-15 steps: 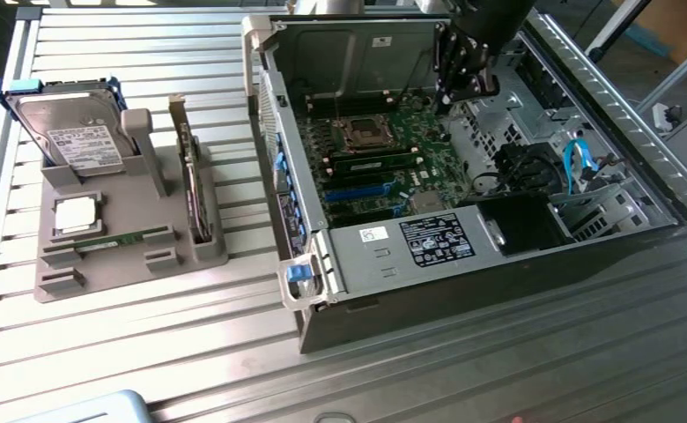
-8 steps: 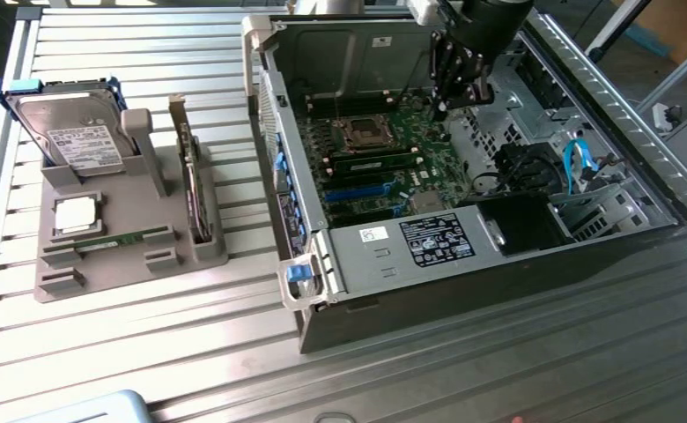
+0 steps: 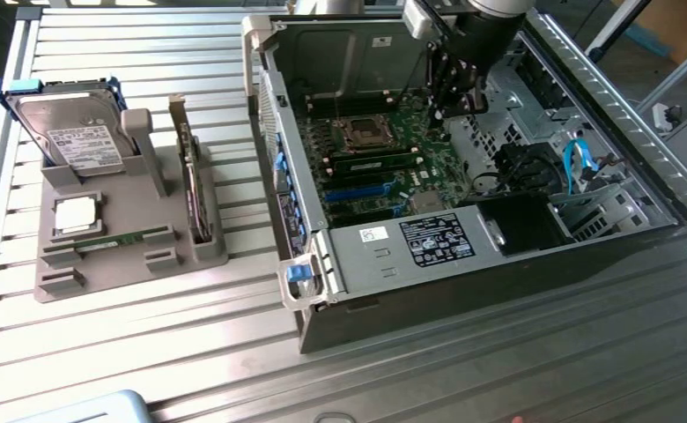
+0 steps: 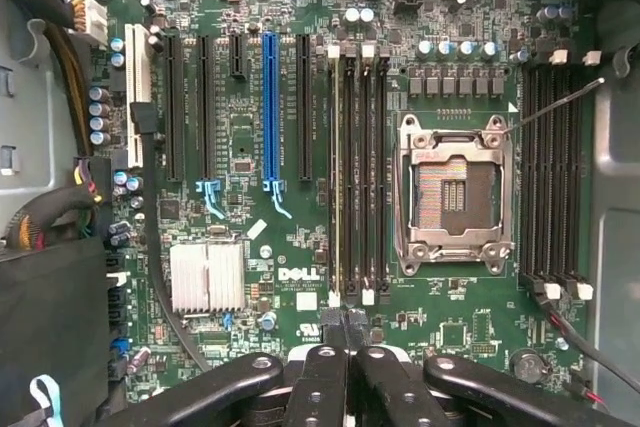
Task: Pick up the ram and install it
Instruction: 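Press down the ram until it locks into place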
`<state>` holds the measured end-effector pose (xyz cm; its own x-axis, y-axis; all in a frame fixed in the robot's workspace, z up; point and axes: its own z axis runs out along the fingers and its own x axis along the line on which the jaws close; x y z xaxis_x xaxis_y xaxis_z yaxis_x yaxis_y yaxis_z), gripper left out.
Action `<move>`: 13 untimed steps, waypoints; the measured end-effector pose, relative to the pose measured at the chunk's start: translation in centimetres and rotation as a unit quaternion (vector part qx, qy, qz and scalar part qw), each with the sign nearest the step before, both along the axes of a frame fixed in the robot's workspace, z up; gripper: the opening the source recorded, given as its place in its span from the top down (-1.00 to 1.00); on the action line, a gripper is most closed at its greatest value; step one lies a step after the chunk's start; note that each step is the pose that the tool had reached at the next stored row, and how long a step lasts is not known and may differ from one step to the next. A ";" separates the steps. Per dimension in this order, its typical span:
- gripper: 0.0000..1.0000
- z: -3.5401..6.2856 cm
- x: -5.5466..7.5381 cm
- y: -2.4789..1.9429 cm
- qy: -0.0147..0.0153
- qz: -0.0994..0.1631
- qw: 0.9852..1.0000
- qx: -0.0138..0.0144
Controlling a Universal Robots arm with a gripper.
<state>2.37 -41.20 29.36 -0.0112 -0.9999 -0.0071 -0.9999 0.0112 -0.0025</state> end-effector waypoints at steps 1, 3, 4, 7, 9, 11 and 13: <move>0.80 -0.22 0.0 0.00 0.000 0.000 1.000 0.000; 0.80 -0.54 0.0 0.00 0.000 0.000 1.000 0.000; 0.80 -0.66 0.0 0.00 0.000 0.000 1.000 0.000; 0.80 -1.15 0.0 0.00 0.000 0.000 1.000 0.000; 0.80 -1.47 0.0 0.00 0.000 0.000 1.000 0.000; 0.80 -1.94 0.0 0.00 0.000 0.000 1.000 0.000; 0.80 -2.26 0.0 0.00 0.000 0.000 1.000 0.000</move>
